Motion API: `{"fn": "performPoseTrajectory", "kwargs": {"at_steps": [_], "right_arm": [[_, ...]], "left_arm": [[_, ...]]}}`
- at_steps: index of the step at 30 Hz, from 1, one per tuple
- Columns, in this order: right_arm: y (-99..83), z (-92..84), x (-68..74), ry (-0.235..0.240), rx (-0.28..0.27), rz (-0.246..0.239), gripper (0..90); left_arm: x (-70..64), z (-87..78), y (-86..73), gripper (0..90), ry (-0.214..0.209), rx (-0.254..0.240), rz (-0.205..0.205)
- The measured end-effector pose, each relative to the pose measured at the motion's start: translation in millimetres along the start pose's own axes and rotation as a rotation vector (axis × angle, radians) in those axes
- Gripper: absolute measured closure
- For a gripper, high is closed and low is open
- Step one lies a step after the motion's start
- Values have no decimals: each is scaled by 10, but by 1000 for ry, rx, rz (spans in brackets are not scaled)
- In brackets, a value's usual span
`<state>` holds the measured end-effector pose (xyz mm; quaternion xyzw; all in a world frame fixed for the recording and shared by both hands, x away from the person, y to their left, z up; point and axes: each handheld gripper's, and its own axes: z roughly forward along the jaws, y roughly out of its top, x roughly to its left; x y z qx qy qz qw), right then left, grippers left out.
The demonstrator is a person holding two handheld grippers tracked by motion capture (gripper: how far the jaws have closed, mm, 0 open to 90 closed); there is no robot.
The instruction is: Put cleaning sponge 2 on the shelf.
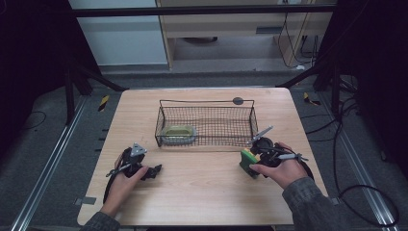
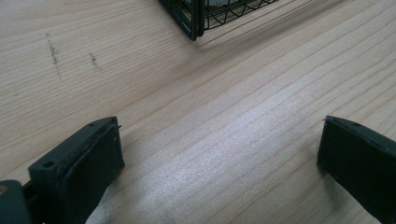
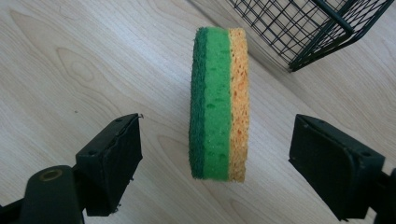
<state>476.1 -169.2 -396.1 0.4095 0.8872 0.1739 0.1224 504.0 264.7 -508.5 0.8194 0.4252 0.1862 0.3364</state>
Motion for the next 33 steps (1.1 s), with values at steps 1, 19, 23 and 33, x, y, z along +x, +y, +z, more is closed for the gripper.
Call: {"fn": "performPoseTrajectory", "kwargs": {"at_steps": [1,19,23,33], "right_arm": [[8,6,-4,0,-1,-2,179],[156,304,-110,27,69,40,283],[185,341,-108,25,78,38,329],[185,339,-103,63,78,37,636]], "left_arm": [[1,0,0,0,0,0,0],[7,5,5,0,-4,0,4],[7,6,5,0,-4,0,4],[9,6,6,0,-5,0,5]]}}
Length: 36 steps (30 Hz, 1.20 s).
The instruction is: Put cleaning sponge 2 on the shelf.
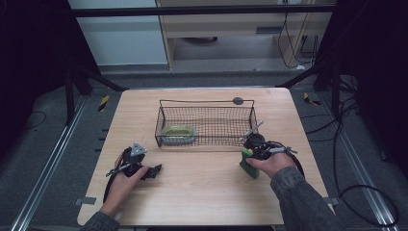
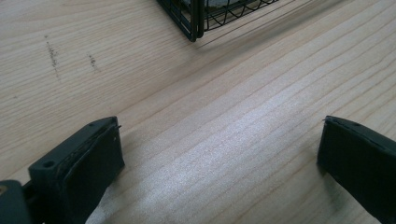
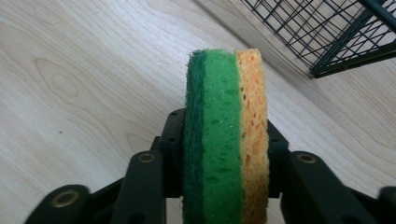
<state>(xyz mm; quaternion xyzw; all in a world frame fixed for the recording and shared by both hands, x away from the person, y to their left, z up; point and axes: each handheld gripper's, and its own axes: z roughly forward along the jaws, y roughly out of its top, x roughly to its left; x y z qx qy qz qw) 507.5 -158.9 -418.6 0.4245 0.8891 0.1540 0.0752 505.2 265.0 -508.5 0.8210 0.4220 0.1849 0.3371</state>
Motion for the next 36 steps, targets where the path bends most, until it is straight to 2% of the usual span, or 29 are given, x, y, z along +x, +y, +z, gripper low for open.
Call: {"fn": "performPoseTrajectory", "kwargs": {"at_steps": [6,10,24,36], "right_arm": [[-67,-87,-55,2,-28,20,639],[-114,-162,-123,-13,-49,22,639],[-238,-372,-412,-51,-105,64,640],[-260,-495,-680,-83,-143,119,640]], "left_arm": [[1,0,0,0,0,0,1],[1,0,0,0,0,0,1],[1,0,0,0,0,0,1],[1,0,0,0,0,0,1]]}}
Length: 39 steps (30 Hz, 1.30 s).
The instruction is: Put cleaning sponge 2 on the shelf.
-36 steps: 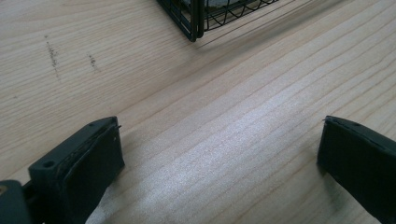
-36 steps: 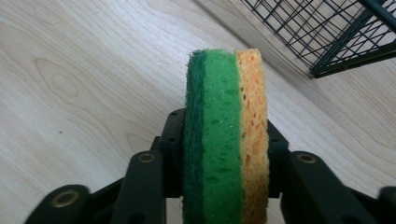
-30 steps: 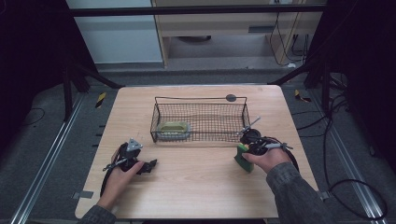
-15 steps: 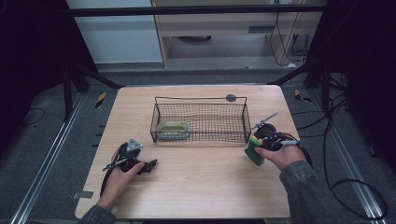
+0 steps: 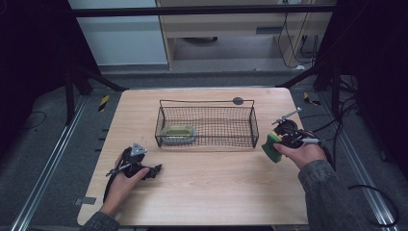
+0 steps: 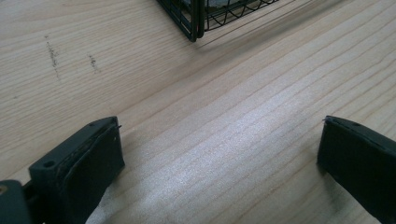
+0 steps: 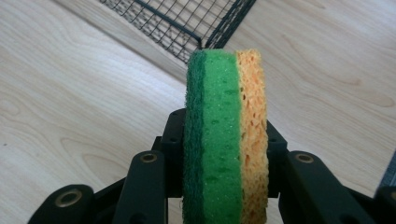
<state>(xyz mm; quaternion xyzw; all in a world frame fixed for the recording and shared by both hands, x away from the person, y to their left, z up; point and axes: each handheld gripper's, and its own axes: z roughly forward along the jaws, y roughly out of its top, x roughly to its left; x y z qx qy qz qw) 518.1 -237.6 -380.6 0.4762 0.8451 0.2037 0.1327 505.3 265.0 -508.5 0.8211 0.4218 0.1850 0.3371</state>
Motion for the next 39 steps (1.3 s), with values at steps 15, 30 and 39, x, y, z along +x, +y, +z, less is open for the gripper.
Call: {"fn": "performPoseTrajectory", "kwargs": {"at_steps": [15,30,39], "right_arm": [[267,-207,-228,-72,-54,10,641],[531,-407,-323,-139,-83,-37,642],[729,-483,-340,-133,-133,-13,642]], "left_arm": [[0,1,0,0,0,0,-1],[0,4,2,0,3,-4,-2],[0,4,2,0,3,-4,-2]]}}
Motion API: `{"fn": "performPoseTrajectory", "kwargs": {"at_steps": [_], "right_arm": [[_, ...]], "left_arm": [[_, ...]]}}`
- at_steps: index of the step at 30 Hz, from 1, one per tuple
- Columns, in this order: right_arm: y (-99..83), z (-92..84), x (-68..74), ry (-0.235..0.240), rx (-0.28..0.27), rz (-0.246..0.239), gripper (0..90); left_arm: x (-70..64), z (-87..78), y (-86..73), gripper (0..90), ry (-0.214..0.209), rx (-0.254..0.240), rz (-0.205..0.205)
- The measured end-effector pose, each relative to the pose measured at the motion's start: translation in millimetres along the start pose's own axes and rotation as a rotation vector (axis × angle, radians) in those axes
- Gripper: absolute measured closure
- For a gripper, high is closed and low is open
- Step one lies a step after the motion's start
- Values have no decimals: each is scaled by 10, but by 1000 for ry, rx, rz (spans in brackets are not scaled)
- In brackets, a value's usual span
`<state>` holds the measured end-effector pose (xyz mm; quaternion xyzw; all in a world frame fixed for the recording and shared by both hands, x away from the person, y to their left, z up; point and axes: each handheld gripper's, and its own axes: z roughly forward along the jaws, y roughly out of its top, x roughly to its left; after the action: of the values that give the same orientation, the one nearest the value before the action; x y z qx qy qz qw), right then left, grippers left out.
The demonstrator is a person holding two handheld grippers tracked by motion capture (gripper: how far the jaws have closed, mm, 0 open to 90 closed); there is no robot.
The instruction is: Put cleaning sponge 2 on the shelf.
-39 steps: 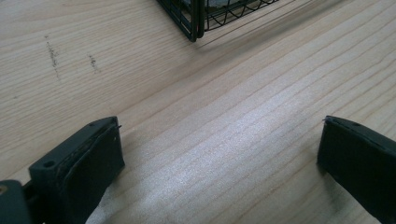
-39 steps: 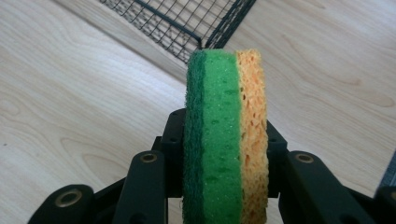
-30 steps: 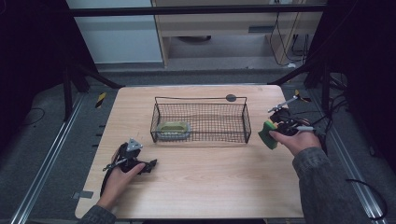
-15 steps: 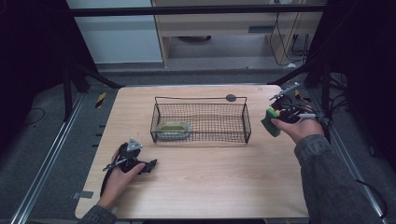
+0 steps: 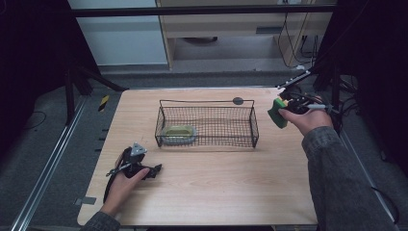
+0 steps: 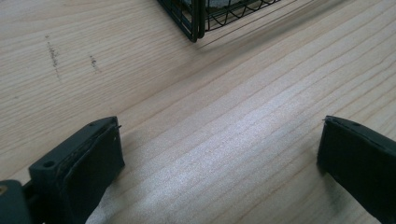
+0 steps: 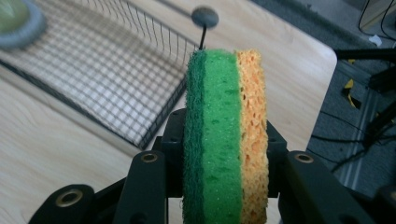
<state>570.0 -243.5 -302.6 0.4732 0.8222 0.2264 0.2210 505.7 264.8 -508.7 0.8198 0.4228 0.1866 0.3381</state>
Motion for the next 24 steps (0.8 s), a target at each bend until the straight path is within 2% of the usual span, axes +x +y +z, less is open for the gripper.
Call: {"fn": "performPoseTrajectory", "kwargs": {"at_steps": [7,10,15,24], "right_arm": [[273,-82,53,24,-92,8,642],[375,-64,97,46,-89,-1,642],[486,7,173,52,-81,-15,642],[596,245,329,51,-95,-47,643]], "left_arm": [[-1,0,0,0,0,0,-1],[-3,-1,2,0,2,3,-2],[-4,0,3,0,3,2,-3],[-6,1,4,0,5,3,-6]]}}
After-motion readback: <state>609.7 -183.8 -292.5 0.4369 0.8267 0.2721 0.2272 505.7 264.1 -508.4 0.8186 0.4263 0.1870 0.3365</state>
